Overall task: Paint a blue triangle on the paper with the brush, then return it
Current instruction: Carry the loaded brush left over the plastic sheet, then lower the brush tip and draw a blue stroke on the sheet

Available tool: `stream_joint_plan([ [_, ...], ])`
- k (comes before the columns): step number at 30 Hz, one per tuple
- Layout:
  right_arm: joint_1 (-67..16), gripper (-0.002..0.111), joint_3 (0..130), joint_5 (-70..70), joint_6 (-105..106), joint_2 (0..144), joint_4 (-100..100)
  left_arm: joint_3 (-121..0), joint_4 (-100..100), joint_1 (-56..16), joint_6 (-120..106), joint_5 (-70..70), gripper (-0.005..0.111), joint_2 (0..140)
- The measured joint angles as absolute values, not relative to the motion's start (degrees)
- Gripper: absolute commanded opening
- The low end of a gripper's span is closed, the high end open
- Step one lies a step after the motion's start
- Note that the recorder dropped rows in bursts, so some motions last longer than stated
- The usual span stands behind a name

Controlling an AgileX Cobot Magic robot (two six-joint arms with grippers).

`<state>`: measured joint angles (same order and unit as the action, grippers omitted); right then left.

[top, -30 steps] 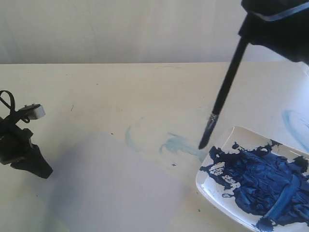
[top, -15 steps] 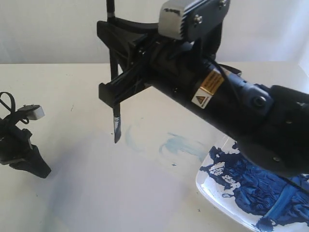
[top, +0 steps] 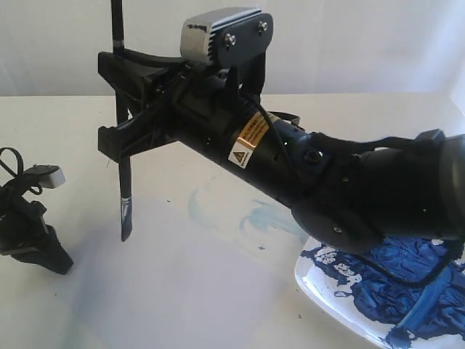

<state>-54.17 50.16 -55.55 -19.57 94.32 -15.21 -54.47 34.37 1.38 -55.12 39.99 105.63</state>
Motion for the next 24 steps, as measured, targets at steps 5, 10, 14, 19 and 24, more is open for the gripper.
stream_joint_plan([
  [5,-54.17,0.000,50.16,-55.78,-20.63,96.94,-15.21,-54.47,34.01,1.38,-55.12,39.68,0.000,105.63],
  [10,-54.17,0.000,50.16,-57.96,-20.63,99.52,-15.21,-54.47,33.45,1.38,-55.12,39.65,0.000,105.63],
  [14,-54.17,0.000,50.16,-59.14,-20.89,100.73,-15.21,-54.47,33.45,1.38,-55.12,39.65,0.000,105.63],
  [19,-54.17,0.000,50.16,-59.94,-21.15,101.55,-15.21,-54.33,33.45,1.38,-55.12,39.55,0.000,105.63],
  [24,-54.17,0.000,50.24,-60.08,-24.44,102.30,-15.21,-54.33,33.45,1.38,-55.12,39.55,0.000,105.63],
])
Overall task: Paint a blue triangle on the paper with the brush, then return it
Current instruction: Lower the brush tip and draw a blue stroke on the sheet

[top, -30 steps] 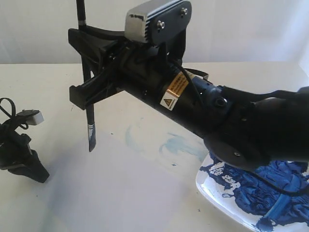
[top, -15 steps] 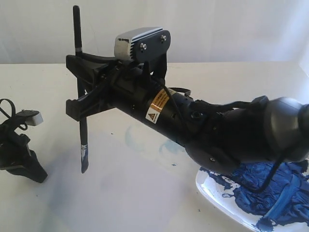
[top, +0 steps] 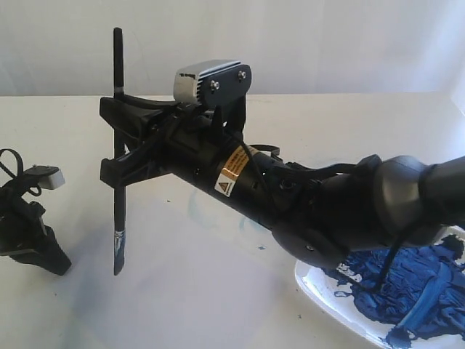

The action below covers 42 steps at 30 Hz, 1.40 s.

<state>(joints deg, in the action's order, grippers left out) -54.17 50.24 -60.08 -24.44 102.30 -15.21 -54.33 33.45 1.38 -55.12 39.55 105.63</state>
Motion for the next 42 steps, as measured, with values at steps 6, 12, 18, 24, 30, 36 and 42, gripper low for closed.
stream_joint_plan([
  [6,-54.17,0.000,50.24,-61.02,-25.52,104.38,-15.21,-54.33,33.45,1.38,-55.12,39.55,0.000,105.63],
  [12,-54.17,0.000,50.24,-61.89,-25.85,105.35,-15.21,-54.33,33.34,1.38,-55.12,39.55,0.000,105.63],
  [18,-54.17,0.000,50.24,-62.10,-25.96,105.48,-15.21,-54.33,33.34,1.38,-55.12,39.55,0.000,105.63],
  [24,-54.17,0.000,50.24,-62.14,-25.96,105.73,-15.21,-54.33,33.34,1.38,-55.12,39.55,0.000,105.63],
  [30,-54.17,0.000,50.24,-62.24,-25.96,107.15,-15.21,-54.33,33.34,1.38,-55.12,39.55,0.000,105.63],
  [36,-54.17,0.000,50.24,-62.68,-25.96,108.08,-15.09,-54.33,33.34,1.38,-55.12,39.55,0.000,105.63],
  [42,-54.17,0.000,50.58,-62.68,-23.09,108.27,-13.95,-54.33,33.34,1.38,-55.12,39.55,0.000,105.63],
])
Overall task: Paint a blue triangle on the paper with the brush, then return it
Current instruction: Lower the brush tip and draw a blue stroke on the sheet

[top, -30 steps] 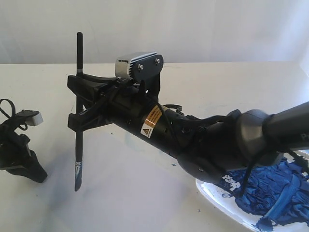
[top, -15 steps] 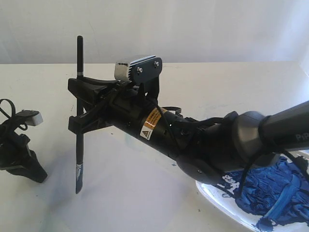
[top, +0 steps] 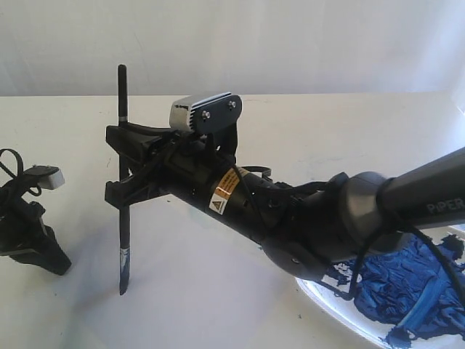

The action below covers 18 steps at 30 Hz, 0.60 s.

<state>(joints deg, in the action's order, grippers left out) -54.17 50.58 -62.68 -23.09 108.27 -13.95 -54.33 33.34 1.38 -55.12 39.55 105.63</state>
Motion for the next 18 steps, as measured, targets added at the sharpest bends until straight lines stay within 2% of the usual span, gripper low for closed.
stream_joint_plan([
  [18,-54.17,0.000,50.70,-62.68,-16.62,108.27,-9.02,-54.33,33.34,1.38,-54.99,39.55,0.000,105.63],
])
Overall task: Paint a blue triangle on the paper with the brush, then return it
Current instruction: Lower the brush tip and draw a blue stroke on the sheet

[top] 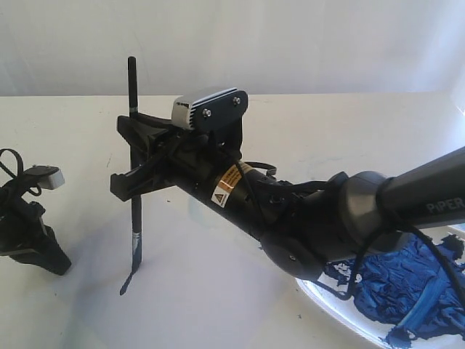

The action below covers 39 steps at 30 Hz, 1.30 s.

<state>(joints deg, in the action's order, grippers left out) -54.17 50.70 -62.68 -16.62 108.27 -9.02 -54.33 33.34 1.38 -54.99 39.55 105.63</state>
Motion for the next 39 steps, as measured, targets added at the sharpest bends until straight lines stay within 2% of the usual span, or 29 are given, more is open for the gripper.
stream_joint_plan([
  [30,-54.17,0.000,50.70,-64.56,-6.67,108.16,-2.74,-54.33,33.34,1.38,-54.99,39.55,0.000,105.63],
  [36,-54.17,0.000,50.70,-64.28,-6.67,103.83,-3.33,-54.33,33.34,1.38,-54.99,39.55,0.000,105.63],
  [39,-54.17,0.000,50.70,-58.47,-9.08,99.69,-5.00,-54.33,33.34,1.38,-54.99,39.55,0.000,105.63],
])
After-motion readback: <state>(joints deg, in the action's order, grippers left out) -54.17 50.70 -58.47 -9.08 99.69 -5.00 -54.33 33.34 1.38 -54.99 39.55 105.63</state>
